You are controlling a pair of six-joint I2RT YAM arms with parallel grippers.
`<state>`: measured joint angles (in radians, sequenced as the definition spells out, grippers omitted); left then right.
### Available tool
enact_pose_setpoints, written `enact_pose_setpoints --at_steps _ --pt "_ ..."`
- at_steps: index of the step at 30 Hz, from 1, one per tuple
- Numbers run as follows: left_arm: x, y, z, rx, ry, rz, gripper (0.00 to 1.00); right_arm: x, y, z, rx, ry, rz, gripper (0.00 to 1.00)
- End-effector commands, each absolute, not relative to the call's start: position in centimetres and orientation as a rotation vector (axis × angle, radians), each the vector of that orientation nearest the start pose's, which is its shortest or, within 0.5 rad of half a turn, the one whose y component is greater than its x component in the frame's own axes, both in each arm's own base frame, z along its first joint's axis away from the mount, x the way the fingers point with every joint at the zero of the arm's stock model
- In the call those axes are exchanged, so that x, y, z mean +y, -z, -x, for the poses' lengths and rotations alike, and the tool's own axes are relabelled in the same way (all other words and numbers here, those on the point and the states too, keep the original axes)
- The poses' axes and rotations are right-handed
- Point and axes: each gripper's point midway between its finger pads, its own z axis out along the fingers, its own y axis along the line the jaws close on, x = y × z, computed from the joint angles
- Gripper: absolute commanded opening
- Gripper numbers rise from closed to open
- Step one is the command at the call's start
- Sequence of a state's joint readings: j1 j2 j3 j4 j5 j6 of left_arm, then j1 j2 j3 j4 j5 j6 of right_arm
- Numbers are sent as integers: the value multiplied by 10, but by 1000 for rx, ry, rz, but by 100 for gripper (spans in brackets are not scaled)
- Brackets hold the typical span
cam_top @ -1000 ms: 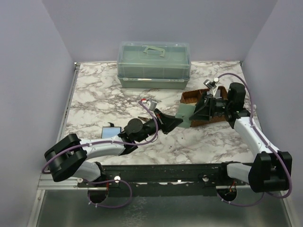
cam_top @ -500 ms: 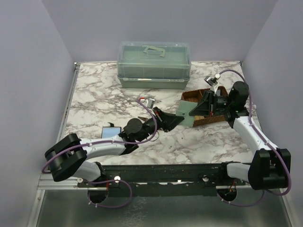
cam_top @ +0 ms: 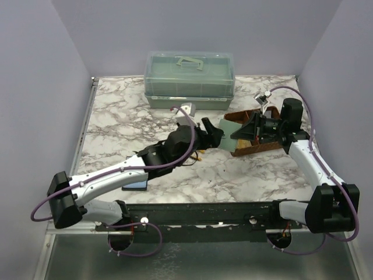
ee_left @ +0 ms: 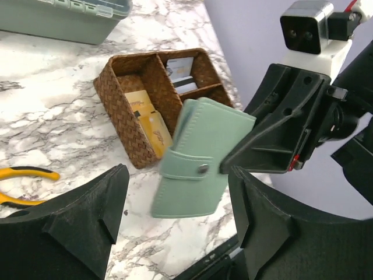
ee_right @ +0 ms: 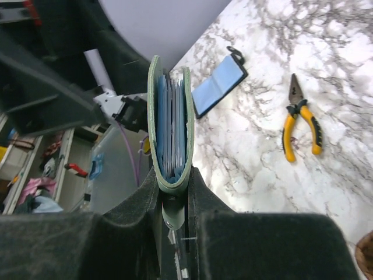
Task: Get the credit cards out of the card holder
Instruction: Open the card holder.
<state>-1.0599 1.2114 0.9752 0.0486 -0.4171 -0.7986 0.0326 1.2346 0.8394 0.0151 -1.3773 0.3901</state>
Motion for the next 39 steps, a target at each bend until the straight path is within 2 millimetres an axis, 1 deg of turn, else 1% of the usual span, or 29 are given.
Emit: enact_pose_setpoints --at_steps 1,3,6,9,10,12,19,24,25,26,27,31,32,34,35,39 --pt "-326 -241 -241 2071 475 1 74 179 -245 -264 1881 -1492 574 2" --pt "-331 -240 -245 2091 351 0 72 178 -243 -266 1895 -1477 564 2" --pt "-344 -239 -248 2095 246 -10 70 178 -240 -269 1907 -1458 555 2" --pt "-358 -243 -249 2085 223 -23 54 177 -239 -270 1913 -1447 550 2" --pt "-361 -244 -250 2086 216 -30 51 177 -239 -270 1914 -1446 549 2" --pt "-364 -245 -253 2079 188 -33 50 177 -239 -270 1914 -1450 551 2" --pt "-361 -244 -266 2034 38 -60 49 178 -239 -269 1913 -1464 558 2" --pt "-367 -245 -272 2017 -7 -98 47 178 -240 -269 1910 -1470 563 2" --pt "-368 -245 -274 2013 -17 -107 43 178 -240 -268 1910 -1470 563 2" --pt "-369 -245 -274 2008 -26 -114 34 178 -240 -268 1909 -1469 565 2" --pt "-369 -246 -275 2004 -31 -118 30 178 -240 -268 1909 -1469 566 2" --pt "-368 -250 -277 1989 -51 -134 24 178 -239 -268 1911 -1468 568 2" --pt "-367 -250 -277 1988 -57 -143 19 178 -240 -268 1909 -1469 570 2" --pt "-364 -251 -276 1986 -66 -153 6 178 -239 -268 1912 -1463 570 2" --pt "-361 -252 -276 1984 -69 -154 1 178 -238 -268 1912 -1461 571 2" --pt "-348 -257 -273 1982 -54 -150 0 177 -237 -270 1916 -1442 573 1"
